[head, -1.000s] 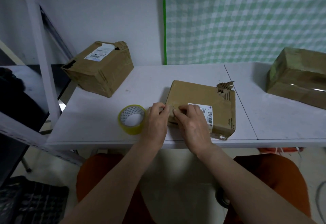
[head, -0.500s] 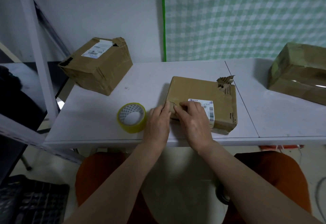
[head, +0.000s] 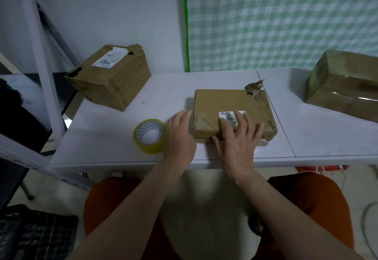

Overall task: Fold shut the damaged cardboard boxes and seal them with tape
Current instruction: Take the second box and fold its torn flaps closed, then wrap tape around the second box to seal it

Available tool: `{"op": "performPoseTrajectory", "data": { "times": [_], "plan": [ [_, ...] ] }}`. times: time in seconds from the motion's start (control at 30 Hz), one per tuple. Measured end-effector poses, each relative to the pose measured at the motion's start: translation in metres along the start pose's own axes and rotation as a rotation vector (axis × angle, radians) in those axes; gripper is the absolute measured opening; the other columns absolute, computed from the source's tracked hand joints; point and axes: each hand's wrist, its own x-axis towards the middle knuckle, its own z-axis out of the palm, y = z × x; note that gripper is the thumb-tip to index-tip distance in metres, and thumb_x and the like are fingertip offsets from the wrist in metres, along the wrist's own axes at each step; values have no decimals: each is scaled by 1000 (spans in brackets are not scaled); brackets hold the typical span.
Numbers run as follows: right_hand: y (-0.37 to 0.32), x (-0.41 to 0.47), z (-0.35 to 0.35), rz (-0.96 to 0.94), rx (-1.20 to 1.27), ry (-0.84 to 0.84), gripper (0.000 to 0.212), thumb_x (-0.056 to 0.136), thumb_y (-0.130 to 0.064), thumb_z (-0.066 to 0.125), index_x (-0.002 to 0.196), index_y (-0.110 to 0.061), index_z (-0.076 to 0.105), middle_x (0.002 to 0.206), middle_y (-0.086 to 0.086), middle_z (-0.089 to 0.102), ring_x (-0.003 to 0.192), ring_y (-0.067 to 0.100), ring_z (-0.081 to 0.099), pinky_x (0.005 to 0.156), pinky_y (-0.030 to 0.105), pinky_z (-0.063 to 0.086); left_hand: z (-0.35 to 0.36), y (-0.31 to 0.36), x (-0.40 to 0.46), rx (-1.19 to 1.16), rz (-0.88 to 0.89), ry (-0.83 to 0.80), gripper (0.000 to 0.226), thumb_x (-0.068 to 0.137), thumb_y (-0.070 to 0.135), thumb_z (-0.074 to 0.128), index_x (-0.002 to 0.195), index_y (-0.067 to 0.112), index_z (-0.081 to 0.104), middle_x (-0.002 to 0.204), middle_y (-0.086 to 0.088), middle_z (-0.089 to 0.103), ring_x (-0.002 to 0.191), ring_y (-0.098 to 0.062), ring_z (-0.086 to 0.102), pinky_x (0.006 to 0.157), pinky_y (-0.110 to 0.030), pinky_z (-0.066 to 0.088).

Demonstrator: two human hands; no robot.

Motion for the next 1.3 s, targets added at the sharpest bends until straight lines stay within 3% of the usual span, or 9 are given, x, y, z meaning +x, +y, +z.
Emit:
{"op": "performPoseTrajectory", "data": {
  "times": [0.13, 0.23, 0.4, 0.6, 0.7, 0.87, 1.3],
  "plan": [
    [7, -5, 1, 18, -41, -18, 54, 78, -27, 72, 126, -10, 52, 142, 20, 40, 138, 37, 23, 109, 67, 7, -6, 8, 36, 97, 152, -326, 78, 80, -18, 45, 150, 11, 26, 160, -1, 16, 147, -19, 10, 119, -31, 13],
    [12, -2, 5, -21, -5, -63, 55, 82, -22, 69, 131, -12, 46, 141, 15, 42, 137, 34, 27, 110, 65, 2, -5, 12, 48, 317, 165, -469, 79, 85, -12, 45, 152, 14, 14, 161, 1, 5, 148, -17, 5, 119, -38, 12],
    [27, 17, 7, -164, 126, -127, 50, 86, -16, 64, 132, -12, 44, 140, 12, 41, 138, 32, 28, 112, 60, 0, -10, 1, 33, 401, 128, -373, 65, 93, 5, 45, 151, 15, 18, 160, 1, 14, 140, -23, 26, 114, -39, 23],
    [22, 28, 4, -213, 137, -98, 51, 85, -16, 64, 132, -17, 44, 136, 16, 47, 132, 38, 35, 113, 58, 18, -25, 4, 7, 333, 91, -263, 64, 90, 3, 45, 150, 12, 24, 157, -1, 25, 141, -22, 21, 115, -33, 19],
    [7, 9, 7, -306, 211, -73, 46, 89, -11, 57, 134, -14, 46, 135, 20, 45, 129, 41, 36, 107, 57, 29, -23, -1, -7, 341, 124, -261, 73, 87, 0, 48, 152, 16, 18, 159, 1, 18, 144, -21, 14, 117, -34, 10],
    [-2, -2, 17, -277, 196, -146, 55, 90, -8, 56, 142, -12, 39, 145, 23, 35, 136, 44, 24, 113, 52, 26, -16, -7, -15, 492, 117, -316, 81, 92, 10, 49, 153, 24, -3, 161, 5, -3, 146, -23, 5, 118, -40, 3],
    [-6, -1, 18, -264, 157, -157, 70, 84, -9, 64, 145, -15, 29, 148, 22, 33, 139, 41, 23, 112, 51, 28, -17, 2, -18, 497, 73, -354, 86, 90, 8, 47, 152, 21, -11, 160, 6, -14, 147, -26, -6, 119, -44, -2]
  ]
}}
